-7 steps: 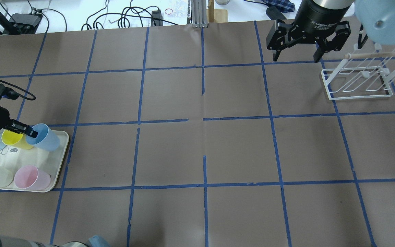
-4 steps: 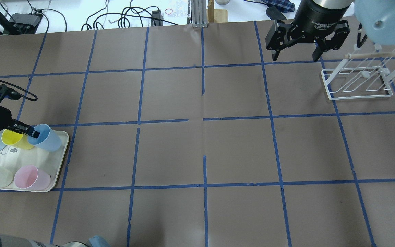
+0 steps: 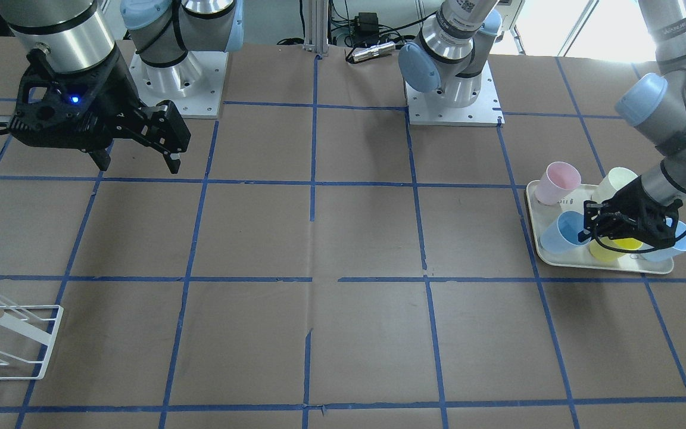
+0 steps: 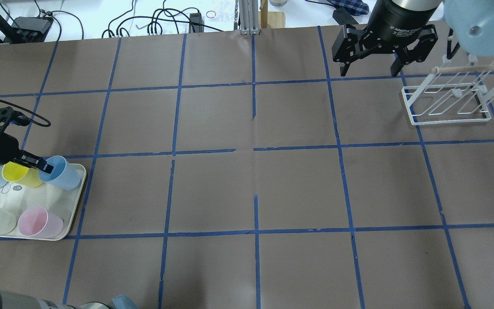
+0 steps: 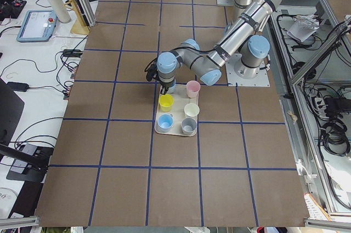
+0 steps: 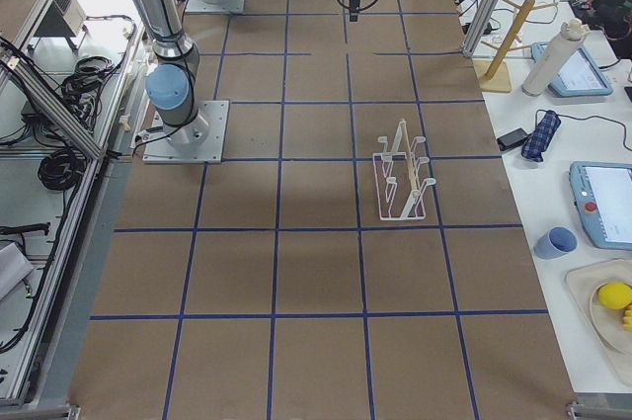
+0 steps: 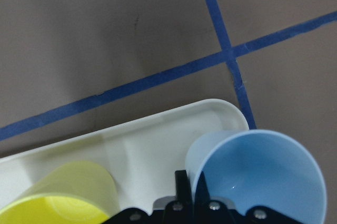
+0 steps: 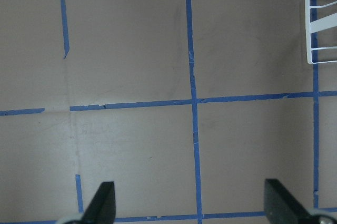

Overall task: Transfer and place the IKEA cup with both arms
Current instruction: 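Set the cup upright beside the yellow cup and open the left gripper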

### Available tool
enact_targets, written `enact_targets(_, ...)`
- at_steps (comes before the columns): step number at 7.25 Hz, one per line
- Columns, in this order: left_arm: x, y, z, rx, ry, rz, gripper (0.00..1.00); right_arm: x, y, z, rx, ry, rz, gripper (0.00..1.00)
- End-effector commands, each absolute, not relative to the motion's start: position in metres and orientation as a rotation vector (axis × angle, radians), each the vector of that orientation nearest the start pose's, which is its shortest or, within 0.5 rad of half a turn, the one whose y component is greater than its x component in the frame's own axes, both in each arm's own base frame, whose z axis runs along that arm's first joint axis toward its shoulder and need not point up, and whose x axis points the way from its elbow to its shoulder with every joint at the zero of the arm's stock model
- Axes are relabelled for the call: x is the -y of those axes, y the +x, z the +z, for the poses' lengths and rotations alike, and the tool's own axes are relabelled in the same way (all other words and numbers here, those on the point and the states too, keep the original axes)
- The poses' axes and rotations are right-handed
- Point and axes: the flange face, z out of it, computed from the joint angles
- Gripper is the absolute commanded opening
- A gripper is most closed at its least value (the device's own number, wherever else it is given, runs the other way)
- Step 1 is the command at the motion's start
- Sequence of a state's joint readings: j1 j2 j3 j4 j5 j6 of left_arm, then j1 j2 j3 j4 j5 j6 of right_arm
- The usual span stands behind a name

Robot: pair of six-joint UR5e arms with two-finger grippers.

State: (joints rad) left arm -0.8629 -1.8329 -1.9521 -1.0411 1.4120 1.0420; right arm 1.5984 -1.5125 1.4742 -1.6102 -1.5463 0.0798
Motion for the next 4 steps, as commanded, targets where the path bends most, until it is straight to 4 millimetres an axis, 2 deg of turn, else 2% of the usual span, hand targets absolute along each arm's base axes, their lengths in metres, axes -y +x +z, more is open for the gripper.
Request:
enact_targets(1, 0.487, 0.22, 0.227, -3.288, 0.534, -0.084, 0.49, 0.52, 0.15, 0.51, -3.108, 0.084, -0.117, 1.0)
enact_targets(2, 0.49, 0.22, 0.231, -3.281, 0.537, -0.095, 0.7, 0.52, 0.15, 0.51, -3.11, 0.08, -0.119, 1.0)
enact_targets(3, 0.496, 0.214, 0.245, -3.269, 0.54, -0.11, 0.71, 0.52, 0.15, 0.509, -3.111, 0.08, -0.115, 1.0)
enact_targets(4, 0.512, 0.187, 0.28, -3.238, 0.549, -0.16, 0.71, 0.52, 0.15, 0.509, -3.111, 0.08, -0.115, 1.0)
